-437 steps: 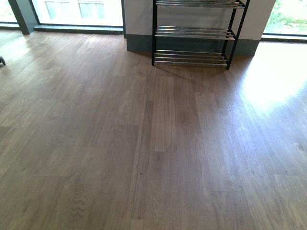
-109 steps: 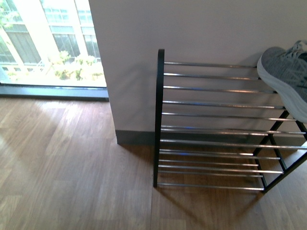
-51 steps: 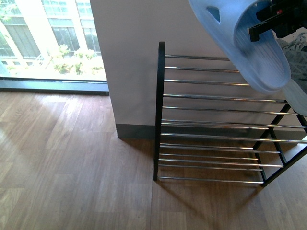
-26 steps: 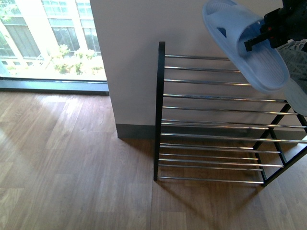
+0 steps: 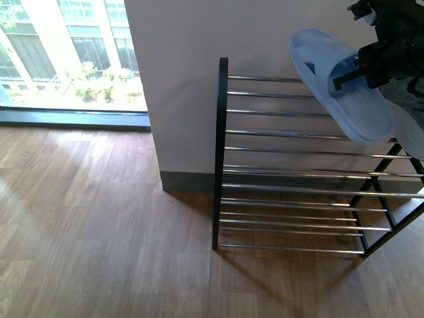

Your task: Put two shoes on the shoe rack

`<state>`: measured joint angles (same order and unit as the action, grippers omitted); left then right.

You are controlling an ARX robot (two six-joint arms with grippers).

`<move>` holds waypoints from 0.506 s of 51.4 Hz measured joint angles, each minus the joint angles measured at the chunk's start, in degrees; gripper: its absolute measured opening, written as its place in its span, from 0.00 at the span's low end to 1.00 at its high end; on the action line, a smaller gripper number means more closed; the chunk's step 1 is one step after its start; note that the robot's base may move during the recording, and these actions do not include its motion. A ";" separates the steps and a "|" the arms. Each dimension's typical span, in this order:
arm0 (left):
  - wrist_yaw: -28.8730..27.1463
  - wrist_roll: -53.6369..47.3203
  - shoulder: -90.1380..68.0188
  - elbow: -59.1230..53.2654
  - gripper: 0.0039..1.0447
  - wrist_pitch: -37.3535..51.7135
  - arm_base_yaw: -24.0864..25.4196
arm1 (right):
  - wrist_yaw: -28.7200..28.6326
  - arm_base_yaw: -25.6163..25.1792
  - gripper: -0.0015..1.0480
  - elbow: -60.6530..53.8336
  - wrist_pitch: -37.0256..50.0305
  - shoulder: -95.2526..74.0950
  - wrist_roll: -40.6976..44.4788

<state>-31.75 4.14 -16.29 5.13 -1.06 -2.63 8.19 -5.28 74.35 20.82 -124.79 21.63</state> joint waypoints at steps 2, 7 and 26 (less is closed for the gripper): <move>0.00 0.00 0.00 0.00 0.02 0.00 0.00 | 0.35 -0.17 0.02 0.46 -0.20 -0.37 -0.52; 0.00 0.00 0.00 0.00 0.02 0.00 0.00 | 1.42 -0.61 0.02 1.42 -0.57 -1.16 -1.46; 0.00 0.00 0.00 0.00 0.02 0.00 0.00 | 4.33 -2.25 0.02 4.83 -4.57 -5.27 -6.45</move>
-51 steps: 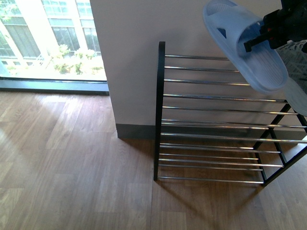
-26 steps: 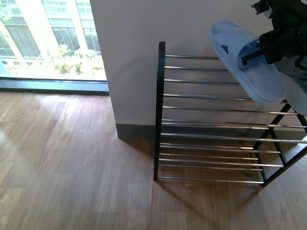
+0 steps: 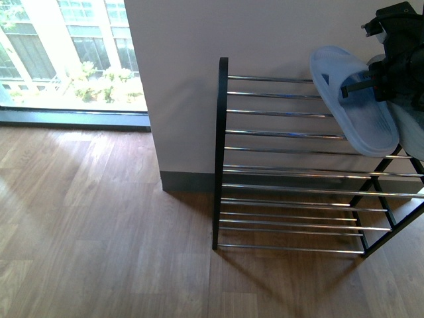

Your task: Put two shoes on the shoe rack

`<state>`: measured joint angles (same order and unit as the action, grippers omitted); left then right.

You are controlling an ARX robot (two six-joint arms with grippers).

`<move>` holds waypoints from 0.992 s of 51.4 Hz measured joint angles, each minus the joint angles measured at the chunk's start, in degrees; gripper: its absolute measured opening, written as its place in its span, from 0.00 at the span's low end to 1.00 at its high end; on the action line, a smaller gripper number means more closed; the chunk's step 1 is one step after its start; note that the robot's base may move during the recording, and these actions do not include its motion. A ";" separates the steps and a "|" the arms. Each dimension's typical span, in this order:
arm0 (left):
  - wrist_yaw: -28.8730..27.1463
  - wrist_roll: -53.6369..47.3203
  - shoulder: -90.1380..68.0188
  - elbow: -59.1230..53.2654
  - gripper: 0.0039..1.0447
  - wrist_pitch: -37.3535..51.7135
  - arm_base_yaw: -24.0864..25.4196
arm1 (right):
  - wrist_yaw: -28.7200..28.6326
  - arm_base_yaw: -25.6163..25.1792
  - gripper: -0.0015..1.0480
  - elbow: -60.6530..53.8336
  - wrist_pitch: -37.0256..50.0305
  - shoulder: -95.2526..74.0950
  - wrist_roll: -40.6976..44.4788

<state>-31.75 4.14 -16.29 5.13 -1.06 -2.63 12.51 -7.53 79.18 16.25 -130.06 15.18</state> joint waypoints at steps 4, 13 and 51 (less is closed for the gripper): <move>0.00 0.00 0.00 0.00 0.02 0.00 0.00 | 0.37 -0.02 0.02 0.07 0.11 -0.44 -0.68; 0.00 0.00 0.00 0.00 0.02 0.00 0.00 | 1.53 -0.13 0.02 0.55 1.33 -0.55 -1.05; 0.02 0.00 0.00 0.00 0.02 0.00 0.00 | -3.67 -2.21 0.82 6.38 -12.90 3.93 9.84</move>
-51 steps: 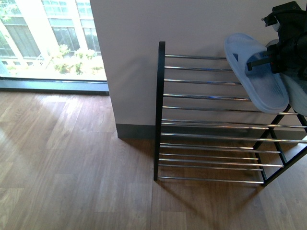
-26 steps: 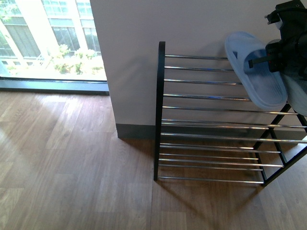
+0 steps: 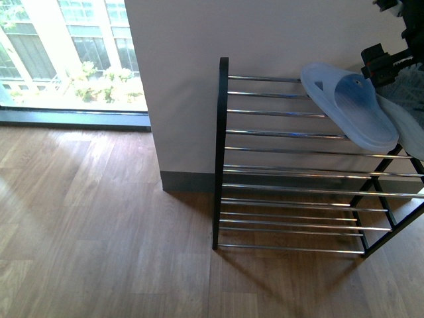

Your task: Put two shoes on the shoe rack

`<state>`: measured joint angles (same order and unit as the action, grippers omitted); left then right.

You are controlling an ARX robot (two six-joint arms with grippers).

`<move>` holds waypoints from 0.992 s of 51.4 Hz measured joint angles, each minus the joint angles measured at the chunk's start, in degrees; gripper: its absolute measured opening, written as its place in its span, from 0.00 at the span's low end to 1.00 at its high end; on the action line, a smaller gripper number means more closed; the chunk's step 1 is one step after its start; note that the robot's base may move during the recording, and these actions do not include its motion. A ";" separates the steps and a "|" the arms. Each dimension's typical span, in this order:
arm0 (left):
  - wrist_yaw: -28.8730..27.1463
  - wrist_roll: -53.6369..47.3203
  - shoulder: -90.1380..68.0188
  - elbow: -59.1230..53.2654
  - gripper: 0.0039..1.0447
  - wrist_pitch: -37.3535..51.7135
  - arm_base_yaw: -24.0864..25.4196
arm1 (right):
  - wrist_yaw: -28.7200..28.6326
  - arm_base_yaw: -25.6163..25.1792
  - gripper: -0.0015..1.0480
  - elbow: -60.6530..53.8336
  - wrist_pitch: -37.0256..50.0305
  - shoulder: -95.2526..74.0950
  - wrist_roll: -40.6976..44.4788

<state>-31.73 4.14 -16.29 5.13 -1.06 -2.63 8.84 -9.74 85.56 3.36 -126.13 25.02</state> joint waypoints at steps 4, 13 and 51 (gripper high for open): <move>-0.02 0.00 0.00 0.00 0.02 0.00 0.00 | -2.51 -0.63 0.93 1.92 -6.25 1.92 3.41; -0.02 0.00 0.00 0.00 0.02 0.00 0.00 | -5.03 -1.66 0.91 3.63 -12.17 5.25 11.21; -0.02 0.00 0.00 0.00 0.02 0.00 0.00 | -27.78 -13.46 0.91 -43.78 9.73 56.17 3.52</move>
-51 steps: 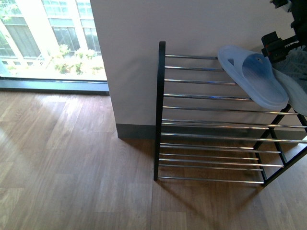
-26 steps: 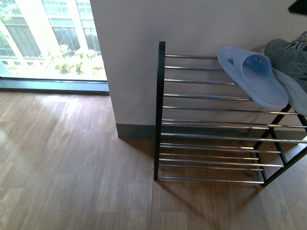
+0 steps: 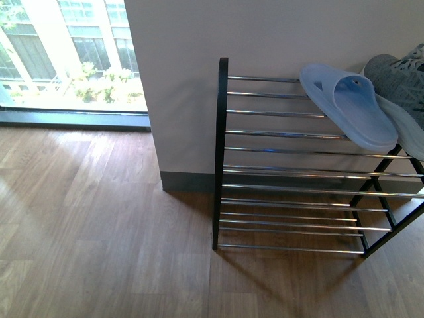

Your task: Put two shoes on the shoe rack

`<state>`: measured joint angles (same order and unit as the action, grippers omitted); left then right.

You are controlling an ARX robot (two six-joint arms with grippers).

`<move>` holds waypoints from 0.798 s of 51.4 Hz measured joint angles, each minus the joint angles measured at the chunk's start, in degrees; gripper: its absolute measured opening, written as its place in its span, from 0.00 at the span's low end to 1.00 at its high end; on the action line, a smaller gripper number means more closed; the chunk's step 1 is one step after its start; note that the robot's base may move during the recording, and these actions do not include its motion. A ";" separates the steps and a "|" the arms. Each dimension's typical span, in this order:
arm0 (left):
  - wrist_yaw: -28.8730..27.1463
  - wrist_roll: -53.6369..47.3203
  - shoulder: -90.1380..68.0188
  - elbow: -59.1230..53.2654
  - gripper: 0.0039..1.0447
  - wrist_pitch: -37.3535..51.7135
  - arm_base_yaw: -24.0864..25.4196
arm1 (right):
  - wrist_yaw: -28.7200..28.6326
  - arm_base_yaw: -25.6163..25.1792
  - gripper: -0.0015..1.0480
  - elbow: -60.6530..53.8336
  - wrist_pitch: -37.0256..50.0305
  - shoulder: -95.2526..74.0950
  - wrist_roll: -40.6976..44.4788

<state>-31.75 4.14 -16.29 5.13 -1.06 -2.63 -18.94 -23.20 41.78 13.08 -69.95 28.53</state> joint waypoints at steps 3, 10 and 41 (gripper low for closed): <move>0.00 0.00 0.00 0.00 0.02 0.00 0.00 | -2.01 -1.66 0.91 -3.02 -0.13 3.04 -2.58; 0.00 0.00 0.00 0.00 0.02 0.00 0.00 | -4.15 -2.47 0.88 -6.01 2.32 6.16 -7.32; 0.00 0.00 0.00 0.00 0.02 0.00 0.00 | 9.94 13.81 0.02 -33.75 20.13 28.17 -27.89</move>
<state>-31.75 4.14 -16.29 5.13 -1.06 -2.63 -8.99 -9.39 8.03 33.21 -41.78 0.64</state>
